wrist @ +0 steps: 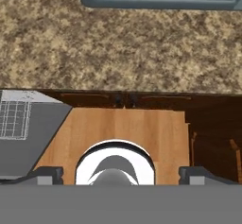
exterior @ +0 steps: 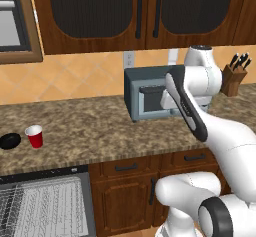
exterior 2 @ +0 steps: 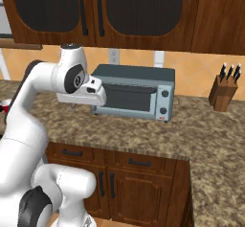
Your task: Pick up the cup and bowl from the counter, place them in the dishwasher, and close the dishwasher door.
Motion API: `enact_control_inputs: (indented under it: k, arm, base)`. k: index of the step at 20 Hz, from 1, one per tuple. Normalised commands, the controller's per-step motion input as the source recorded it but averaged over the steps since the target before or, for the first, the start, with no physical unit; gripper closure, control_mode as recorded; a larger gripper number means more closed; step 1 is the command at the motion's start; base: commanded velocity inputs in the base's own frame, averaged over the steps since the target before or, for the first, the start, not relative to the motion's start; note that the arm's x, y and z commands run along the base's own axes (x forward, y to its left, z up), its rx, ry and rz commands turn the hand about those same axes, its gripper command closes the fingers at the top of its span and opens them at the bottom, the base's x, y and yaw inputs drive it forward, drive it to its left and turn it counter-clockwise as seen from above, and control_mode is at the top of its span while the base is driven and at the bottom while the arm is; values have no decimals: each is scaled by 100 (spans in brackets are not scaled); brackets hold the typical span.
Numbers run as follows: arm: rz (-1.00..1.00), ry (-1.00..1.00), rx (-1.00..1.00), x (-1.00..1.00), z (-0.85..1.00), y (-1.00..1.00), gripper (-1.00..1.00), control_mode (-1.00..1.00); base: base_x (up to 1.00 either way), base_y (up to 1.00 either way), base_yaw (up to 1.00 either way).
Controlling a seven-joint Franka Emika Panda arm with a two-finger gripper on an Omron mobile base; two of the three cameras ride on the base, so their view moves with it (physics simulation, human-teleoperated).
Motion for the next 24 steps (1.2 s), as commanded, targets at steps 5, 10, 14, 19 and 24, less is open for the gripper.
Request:
enact_control_inputs:
  k: [5,10,14,19,24]
  arm:
    - [-3,0,0,-16,-4,-15,-100,-100]
    - [0,2,0,-3,-7,0,-100,-100]
    - [1,3,0,-43,-22,0,-100,-100]
    - [1,0,0,-16,-2,0,-100,-100]
    - [2,0,0,8,0,0,-100,-100]
  base:
    - [0,0,0]
    - [0,0,0]
    - [0,0,0]
    - [0,0,0]
    - [0,0,0]
